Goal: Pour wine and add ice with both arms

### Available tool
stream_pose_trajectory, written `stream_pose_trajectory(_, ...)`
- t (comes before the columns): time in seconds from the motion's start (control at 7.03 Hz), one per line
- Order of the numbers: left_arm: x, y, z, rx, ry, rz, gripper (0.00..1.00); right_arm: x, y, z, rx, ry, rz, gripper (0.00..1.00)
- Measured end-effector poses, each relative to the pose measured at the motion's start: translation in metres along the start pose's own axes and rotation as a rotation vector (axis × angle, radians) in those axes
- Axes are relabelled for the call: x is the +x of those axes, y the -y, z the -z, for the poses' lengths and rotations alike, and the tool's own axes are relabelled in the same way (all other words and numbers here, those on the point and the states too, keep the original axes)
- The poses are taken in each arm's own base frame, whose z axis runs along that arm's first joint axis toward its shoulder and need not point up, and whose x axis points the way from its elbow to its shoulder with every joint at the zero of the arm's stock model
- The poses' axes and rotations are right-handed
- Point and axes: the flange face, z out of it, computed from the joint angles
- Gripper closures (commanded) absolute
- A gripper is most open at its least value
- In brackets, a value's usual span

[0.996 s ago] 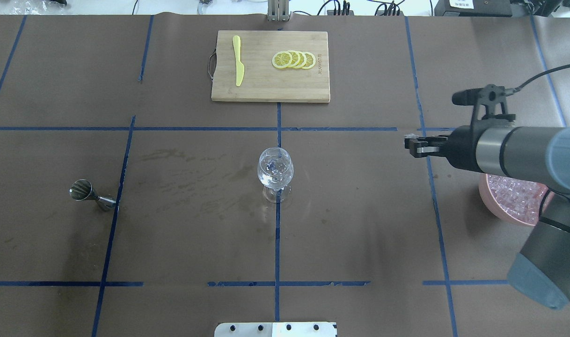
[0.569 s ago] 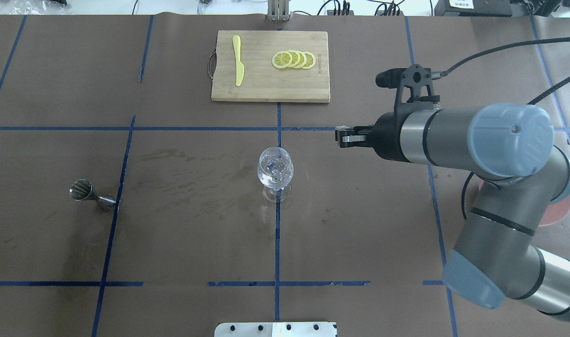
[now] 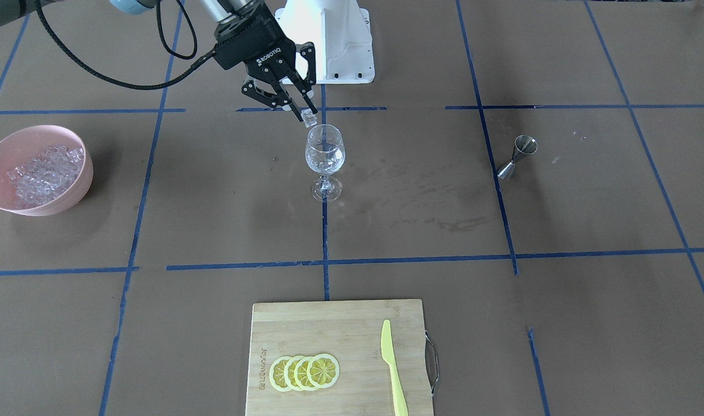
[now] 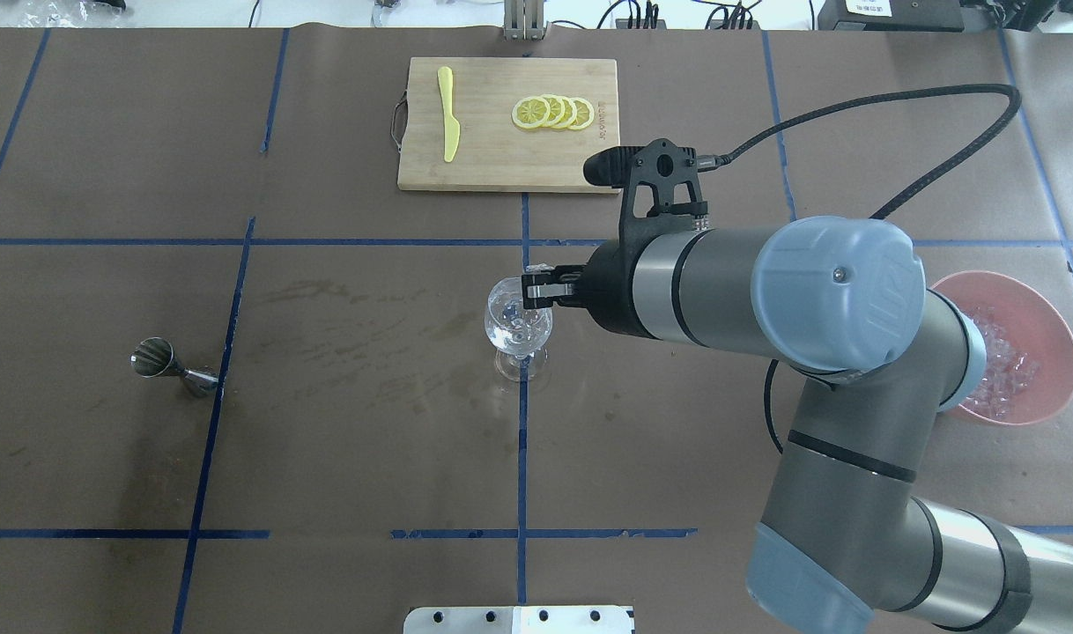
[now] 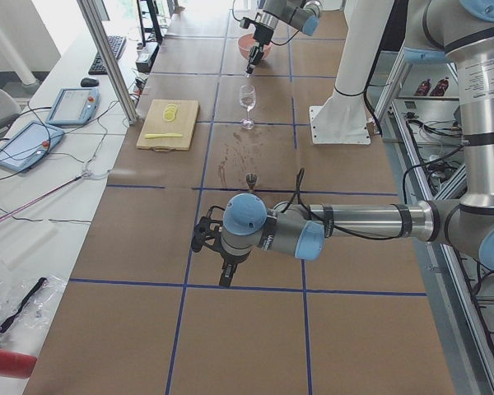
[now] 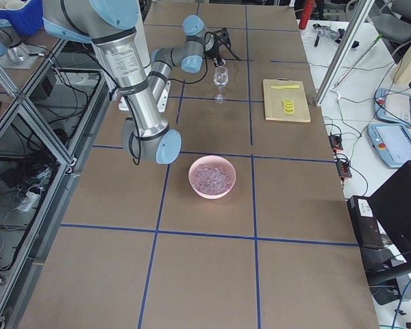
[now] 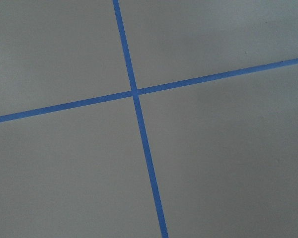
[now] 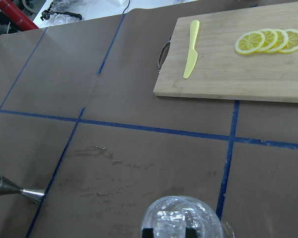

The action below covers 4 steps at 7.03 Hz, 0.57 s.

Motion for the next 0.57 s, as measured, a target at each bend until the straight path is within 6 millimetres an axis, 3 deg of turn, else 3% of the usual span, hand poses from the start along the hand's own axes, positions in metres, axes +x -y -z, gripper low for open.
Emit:
stream_pose_trajectory(0.14,-0.0005,-0.0003,-0.0004,-0.001,0.0,0.001,0.0,-0.0043,-0.0046,-0.0036,-0.013,-0.018,0.002,0.88)
stream_pose_trajectory(0.57,-0.002,-0.0023,-0.0013,-0.003,0.0,0.005,0.0,-0.0092,-0.013,-0.008,-0.032,-0.028,0.006,0.82)
